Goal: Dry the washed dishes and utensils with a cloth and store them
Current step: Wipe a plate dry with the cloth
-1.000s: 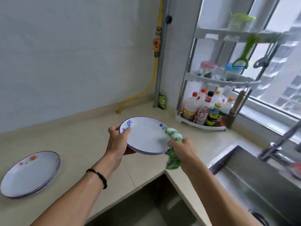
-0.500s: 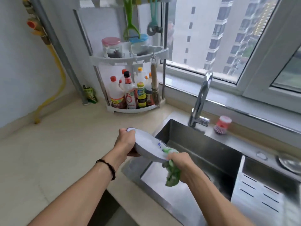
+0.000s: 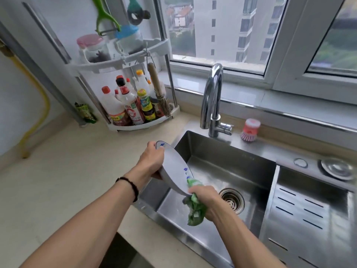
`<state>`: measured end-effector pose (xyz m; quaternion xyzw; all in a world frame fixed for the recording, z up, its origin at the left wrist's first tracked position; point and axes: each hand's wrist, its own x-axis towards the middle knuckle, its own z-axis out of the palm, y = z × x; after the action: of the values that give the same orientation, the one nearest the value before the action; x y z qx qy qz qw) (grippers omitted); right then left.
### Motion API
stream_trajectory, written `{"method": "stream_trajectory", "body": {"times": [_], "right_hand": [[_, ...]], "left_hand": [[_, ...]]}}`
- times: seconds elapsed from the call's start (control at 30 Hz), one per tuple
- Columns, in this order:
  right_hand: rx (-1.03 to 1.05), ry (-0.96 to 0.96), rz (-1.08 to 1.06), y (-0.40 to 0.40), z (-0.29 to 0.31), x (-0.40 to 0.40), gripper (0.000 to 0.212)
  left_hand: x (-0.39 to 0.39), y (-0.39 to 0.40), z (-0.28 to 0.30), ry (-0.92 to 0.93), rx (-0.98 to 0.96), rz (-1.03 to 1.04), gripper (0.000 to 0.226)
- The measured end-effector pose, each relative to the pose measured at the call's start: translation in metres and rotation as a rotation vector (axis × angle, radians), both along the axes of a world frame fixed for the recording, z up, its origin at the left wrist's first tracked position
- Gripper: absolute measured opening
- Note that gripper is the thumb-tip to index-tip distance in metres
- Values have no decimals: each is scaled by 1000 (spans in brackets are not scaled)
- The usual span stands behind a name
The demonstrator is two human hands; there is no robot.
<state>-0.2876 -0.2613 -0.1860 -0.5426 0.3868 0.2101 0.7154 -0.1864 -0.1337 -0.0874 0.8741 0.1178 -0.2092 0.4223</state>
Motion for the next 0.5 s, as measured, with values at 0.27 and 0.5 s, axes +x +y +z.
{"method": "stream_trajectory", "body": {"times": [0.27,0.5], "right_hand": [[-624,-319,60,-5,29,26,51],[-650,-727,859,63,73,15,65]], "left_hand": [[-20,40,8,-29,-98,-72,31],[-38,58,26,-23,-334,-15,37]]}}
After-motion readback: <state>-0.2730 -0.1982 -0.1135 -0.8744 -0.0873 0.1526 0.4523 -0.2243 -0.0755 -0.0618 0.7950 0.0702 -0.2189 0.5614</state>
